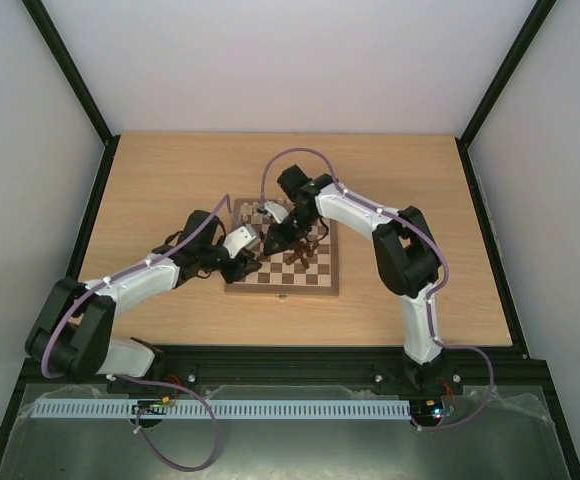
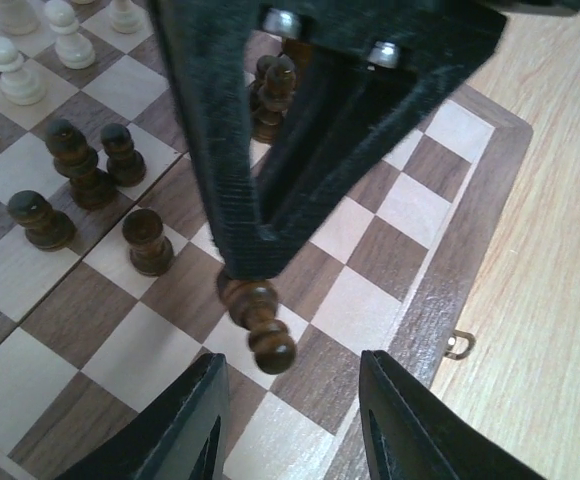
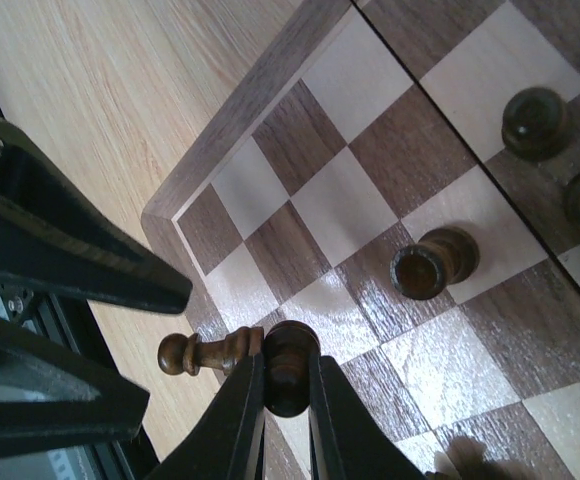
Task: Set up the chess pieces on the board
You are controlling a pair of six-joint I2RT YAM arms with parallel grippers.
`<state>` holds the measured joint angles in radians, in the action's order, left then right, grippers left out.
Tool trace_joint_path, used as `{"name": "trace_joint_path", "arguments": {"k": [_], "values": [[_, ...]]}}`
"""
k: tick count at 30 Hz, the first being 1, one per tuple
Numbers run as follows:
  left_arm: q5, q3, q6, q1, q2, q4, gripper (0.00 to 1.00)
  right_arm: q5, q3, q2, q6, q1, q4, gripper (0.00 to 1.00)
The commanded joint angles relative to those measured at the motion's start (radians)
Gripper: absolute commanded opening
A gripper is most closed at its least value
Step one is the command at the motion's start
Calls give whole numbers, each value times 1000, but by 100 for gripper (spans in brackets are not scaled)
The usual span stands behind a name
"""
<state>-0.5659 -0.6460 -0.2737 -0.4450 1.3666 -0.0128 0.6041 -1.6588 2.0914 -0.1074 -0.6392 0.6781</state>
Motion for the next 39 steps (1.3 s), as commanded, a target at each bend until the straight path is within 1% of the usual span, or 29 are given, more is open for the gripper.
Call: {"name": "trace_joint_path", "arguments": {"k": [1, 10, 16, 20, 29, 33, 36, 39], "values": [[21, -22, -14, -4, 10, 53, 39, 35, 31, -50, 7, -2, 28, 5], [9, -21, -2, -11, 30, 78, 35, 39, 46, -57, 9, -2, 23, 5], [4, -29, -1, -17, 47, 81, 30, 44, 47, -54, 14, -2, 19, 5], [-5, -35, 2, -19, 58, 85, 24, 43, 46, -53, 13, -2, 18, 5], [-21, -57, -4, -23, 77, 69, 6, 35, 45, -51, 13, -2, 19, 6], [-18, -100, -46, -12, 67, -40, 4, -1, 46, -62, -2, -2, 24, 6], [-11, -170, -95, 27, 72, -215, 4, -53, 51, -84, -33, -1, 30, 6], [52, -227, -134, 85, 71, -371, 4, -107, 63, -116, -69, -1, 22, 6]]}}
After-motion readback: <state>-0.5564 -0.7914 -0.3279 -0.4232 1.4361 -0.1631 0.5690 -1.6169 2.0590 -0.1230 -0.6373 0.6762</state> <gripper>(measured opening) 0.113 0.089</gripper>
